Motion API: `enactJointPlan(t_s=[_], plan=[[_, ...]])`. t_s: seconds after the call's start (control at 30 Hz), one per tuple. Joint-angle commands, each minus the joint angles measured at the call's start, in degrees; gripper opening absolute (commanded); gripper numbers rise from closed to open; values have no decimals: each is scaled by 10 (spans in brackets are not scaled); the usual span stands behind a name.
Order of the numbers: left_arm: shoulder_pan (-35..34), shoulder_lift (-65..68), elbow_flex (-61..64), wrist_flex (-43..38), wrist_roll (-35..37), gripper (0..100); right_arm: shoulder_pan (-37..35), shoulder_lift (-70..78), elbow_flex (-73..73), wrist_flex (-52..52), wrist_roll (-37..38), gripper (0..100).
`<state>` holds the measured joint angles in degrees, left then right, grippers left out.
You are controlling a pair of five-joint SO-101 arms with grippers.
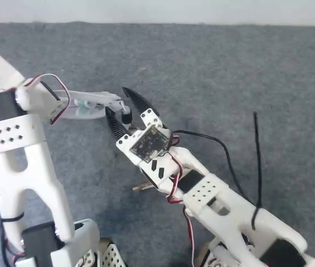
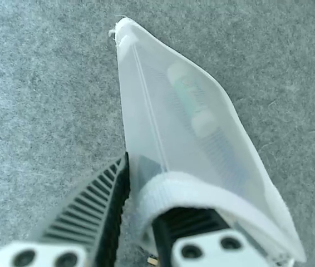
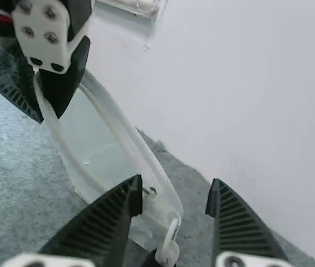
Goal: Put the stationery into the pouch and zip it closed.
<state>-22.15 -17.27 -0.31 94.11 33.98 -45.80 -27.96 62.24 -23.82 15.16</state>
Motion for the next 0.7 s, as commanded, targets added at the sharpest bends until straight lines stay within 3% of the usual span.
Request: enactJointPlan(t_s=[0.0,0.67], plan=[[0,-32,-7,-23,-6,9,18,-47,2,69,-31,188],[0,-31,-7,-23,-6,9,31,-199,3,314,-42,188]])
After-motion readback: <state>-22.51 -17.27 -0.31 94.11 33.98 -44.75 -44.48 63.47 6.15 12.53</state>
